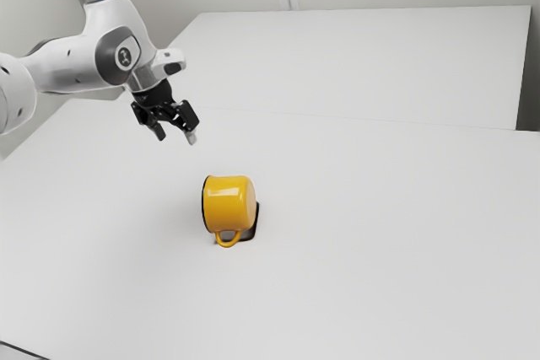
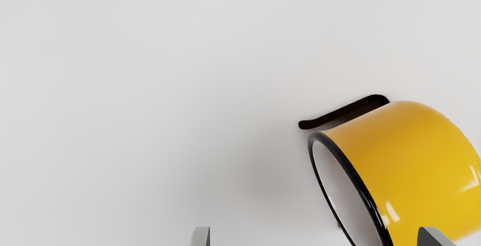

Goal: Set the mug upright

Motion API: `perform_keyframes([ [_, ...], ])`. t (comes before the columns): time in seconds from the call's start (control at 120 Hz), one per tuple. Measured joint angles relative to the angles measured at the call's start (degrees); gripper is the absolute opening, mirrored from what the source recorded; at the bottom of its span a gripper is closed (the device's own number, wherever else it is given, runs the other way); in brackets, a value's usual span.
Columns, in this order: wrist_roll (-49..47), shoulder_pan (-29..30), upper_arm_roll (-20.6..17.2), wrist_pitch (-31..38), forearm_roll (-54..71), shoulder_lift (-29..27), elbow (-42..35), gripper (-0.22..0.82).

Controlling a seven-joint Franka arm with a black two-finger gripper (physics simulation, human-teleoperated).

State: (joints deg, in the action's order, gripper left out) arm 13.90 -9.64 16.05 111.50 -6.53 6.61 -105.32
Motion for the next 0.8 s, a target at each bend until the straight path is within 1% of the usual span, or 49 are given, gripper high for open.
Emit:
perform_keyframes([
  [0.133, 0.34, 0.65, -0.12, 0.49, -1.22, -0.25, -1.3, 0.6],
  [0.242, 2.92, 3.89, -0.17, -1.41, -10.9, 2.38, -2.27, 0.6],
  [0.342, 5.95, 5.3, 0.13, -4.82, -19.37, 3.28, -2.74, 0.6],
  [0.392, 7.46, 5.57, 0.93, -6.62, -23.6, 3.38, -3.46, 0.6],
  [0.55, 12.21, 5.85, 4.19, -10.48, -35.6, 3.57, -9.36, 0.6],
  [0.8, 17.7, 5.68, 7.12, -12.3, -47.74, 3.73, -15.42, 0.6],
])
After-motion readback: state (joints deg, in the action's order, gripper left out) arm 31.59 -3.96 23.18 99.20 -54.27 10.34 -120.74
